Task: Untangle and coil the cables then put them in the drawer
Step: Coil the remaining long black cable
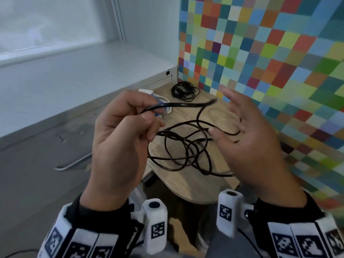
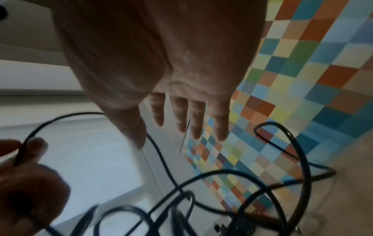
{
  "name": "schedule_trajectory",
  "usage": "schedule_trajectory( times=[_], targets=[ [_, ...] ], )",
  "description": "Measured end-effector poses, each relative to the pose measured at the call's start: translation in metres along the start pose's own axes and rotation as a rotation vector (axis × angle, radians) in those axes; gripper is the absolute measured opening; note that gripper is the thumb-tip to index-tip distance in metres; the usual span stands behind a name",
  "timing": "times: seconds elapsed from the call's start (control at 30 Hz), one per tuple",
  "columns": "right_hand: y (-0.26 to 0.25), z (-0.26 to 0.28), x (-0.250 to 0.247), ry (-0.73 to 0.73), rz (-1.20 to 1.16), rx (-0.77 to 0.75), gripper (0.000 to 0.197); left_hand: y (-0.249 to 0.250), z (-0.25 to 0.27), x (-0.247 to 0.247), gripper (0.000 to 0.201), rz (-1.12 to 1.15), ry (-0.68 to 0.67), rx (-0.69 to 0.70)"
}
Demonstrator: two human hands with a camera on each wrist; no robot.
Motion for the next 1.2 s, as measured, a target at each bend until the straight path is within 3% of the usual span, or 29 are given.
schedule_trajectory(
  times=[0.07,0.13,0.2,0.27,0.33,0.43,0.47,0.57,0.63,0.73,0.83,0.9,0.97,1.07,1.2],
  targets=[
    [0.002,0.001,0.019,-0.126,-0.045,0.068,0.068,0.005,0.002,0.006,0.023,0.013,-0.084,0.020],
    [0.005,0.000,0.021,-0.099,-0.193,0.079,0.039,0.010,0.001,0.010,0.011,-0.052,-0.151,0.054],
    [0.009,-0.002,0.008,0.024,-0.328,0.112,0.018,0.011,0.001,0.009,0.028,-0.166,-0.181,0.074],
    [0.007,-0.005,-0.016,0.177,-0.431,0.042,0.016,0.005,-0.001,0.000,0.043,-0.276,-0.144,0.022],
    [-0.001,-0.006,-0.043,0.312,-0.477,-0.102,0.014,-0.001,-0.002,-0.010,0.046,-0.399,-0.117,-0.036],
    [0.001,-0.004,-0.074,0.493,-0.435,-0.224,0.017,-0.009,-0.001,-0.013,0.025,-0.639,-0.251,-0.070],
    [0.005,-0.004,-0.080,0.521,-0.421,-0.220,0.011,-0.015,-0.001,-0.019,0.009,-0.714,-0.266,-0.113],
    [0.013,-0.002,-0.090,0.567,-0.493,-0.126,0.021,-0.034,-0.004,-0.056,0.021,-1.094,-0.213,-0.198],
    [0.014,-0.001,-0.087,0.551,-0.530,-0.053,0.017,-0.048,-0.002,-0.073,0.028,-1.186,-0.214,-0.344],
    [0.012,-0.003,-0.080,0.469,-0.437,-0.010,0.017,-0.067,0.010,-0.084,0.034,-1.195,-0.257,-0.563],
    [0.017,-0.007,-0.066,0.317,-0.234,0.061,0.020,-0.068,0.012,-0.080,0.045,-1.183,-0.251,-0.603],
    [0.022,-0.007,-0.048,0.183,-0.099,0.112,0.022,-0.068,0.011,-0.075,0.052,-1.121,-0.228,-0.590],
    [0.025,-0.006,-0.036,0.129,-0.064,0.142,0.018,-0.067,0.011,-0.071,0.044,-0.985,-0.168,-0.547],
    [0.023,-0.007,-0.026,0.124,-0.134,0.149,0.026,-0.066,0.009,-0.062,0.025,-0.685,-0.047,-0.472],
    [0.014,-0.005,-0.004,-0.004,-0.268,0.153,0.030,-0.057,0.007,-0.039,0.023,-0.481,-0.021,-0.357]
  ],
)
Point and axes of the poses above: each hand's wrist, its own z-axis away from the middle knuckle, its own x-axis out of the palm, y = z × x, the point moved 9 cm from there along -z, towards the middle knuckle, and after that the axes turned 6 degrees about x, right-handed, at the moved point
